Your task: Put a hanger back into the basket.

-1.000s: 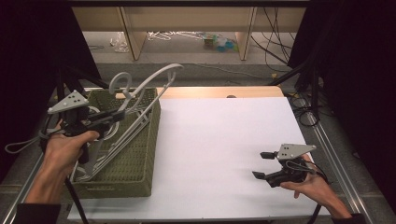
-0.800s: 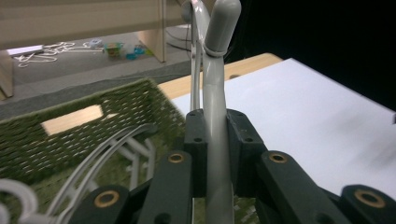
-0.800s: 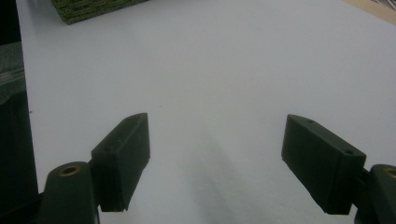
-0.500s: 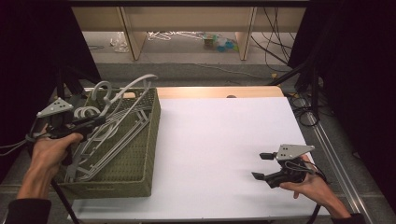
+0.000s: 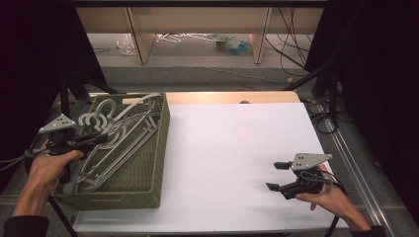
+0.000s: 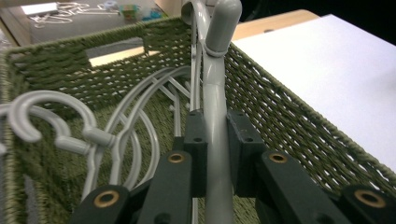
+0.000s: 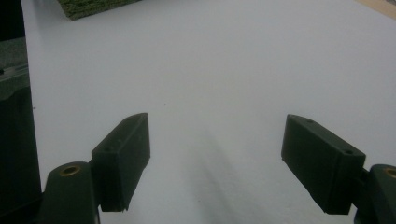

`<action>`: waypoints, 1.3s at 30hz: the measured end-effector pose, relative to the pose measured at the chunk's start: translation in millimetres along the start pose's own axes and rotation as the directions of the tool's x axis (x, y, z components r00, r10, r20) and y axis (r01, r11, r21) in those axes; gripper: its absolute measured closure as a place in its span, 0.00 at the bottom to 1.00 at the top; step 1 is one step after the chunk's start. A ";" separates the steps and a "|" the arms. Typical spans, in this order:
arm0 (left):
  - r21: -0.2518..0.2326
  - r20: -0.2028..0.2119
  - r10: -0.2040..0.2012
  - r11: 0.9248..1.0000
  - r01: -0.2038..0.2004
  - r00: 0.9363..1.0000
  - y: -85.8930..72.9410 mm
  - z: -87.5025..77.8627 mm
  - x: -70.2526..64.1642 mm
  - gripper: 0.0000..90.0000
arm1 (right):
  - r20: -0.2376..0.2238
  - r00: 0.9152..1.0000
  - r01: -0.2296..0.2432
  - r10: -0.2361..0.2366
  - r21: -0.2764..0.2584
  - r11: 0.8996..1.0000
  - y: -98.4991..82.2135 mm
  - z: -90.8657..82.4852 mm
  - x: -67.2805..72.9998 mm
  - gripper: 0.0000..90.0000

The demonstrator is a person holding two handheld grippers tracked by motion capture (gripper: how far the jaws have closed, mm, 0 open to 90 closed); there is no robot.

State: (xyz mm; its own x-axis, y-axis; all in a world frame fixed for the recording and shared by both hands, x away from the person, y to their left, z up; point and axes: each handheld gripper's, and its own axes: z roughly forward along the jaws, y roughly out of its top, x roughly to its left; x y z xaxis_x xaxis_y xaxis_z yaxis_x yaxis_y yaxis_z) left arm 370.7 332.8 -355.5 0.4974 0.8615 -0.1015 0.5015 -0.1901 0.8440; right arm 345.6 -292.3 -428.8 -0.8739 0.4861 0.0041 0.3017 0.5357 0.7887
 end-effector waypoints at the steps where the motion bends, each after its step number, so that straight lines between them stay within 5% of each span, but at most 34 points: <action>1: 0.012 -0.001 -0.001 1.000 0.001 1.000 0.1 2.0 -0.3 0.88 | -0.001 1.000 -0.001 0.001 0.000 1.000 -0.1 0.1 0.0 0.27; 7: 0.067 0.004 -0.004 0.998 0.003 1.000 -3.3 14.6 1.6 0.88 | -0.001 1.000 0.003 -0.003 0.001 1.000 -0.3 -0.5 0.1 0.27; 14: 0.105 0.013 -0.064 0.993 0.062 0.998 -18.3 30.7 6.1 0.88 | 0.002 1.000 0.008 -0.008 0.007 1.000 -1.1 0.1 -0.1 0.27; 21: 0.124 -0.041 -0.064 0.990 0.069 0.997 -18.5 30.8 9.8 0.87 | -0.001 1.000 0.011 -0.011 0.003 1.000 0.1 0.6 0.0 0.27; 23: 0.131 -0.103 -0.082 0.987 0.095 0.991 -18.5 32.0 12.7 0.86 | -0.002 1.000 0.005 -0.005 0.007 1.000 -0.6 0.4 0.6 0.27; 24: 0.171 -0.125 -0.037 0.983 0.059 0.991 -17.9 29.2 16.7 0.86 | -0.001 1.000 0.006 -0.005 0.006 1.000 -0.7 0.4 0.5 0.27; 26: 0.173 -0.138 -0.042 0.983 0.066 0.989 -18.1 29.0 18.1 0.85 | 0.000 1.000 0.003 -0.003 0.005 1.000 -0.6 0.0 -0.4 0.27; 27: 0.146 -0.169 -0.076 0.984 0.102 0.983 -19.3 31.0 18.3 0.85 | -0.001 1.000 0.002 -0.002 0.004 1.000 -0.9 0.1 -0.6 0.27; 29: 0.170 -0.201 -0.045 0.982 0.080 0.978 -20.1 30.4 21.5 0.85 | 0.000 1.000 0.002 -0.002 0.006 1.000 -1.3 0.2 -0.8 0.27; 39: 0.172 -0.284 -0.091 0.974 0.144 0.955 -28.5 29.6 29.9 0.79 | 0.006 1.000 -0.002 0.002 0.000 1.000 -1.4 -0.9 -1.5 0.27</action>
State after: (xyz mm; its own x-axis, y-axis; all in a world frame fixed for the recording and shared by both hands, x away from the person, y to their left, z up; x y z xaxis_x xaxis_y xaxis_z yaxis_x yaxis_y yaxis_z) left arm 392.3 350.0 -398.2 0.2282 0.9733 -0.0246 0.6826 -0.1419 0.7169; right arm 346.1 -294.4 -429.4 -0.8711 0.4911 0.0023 0.3035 0.5345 0.7888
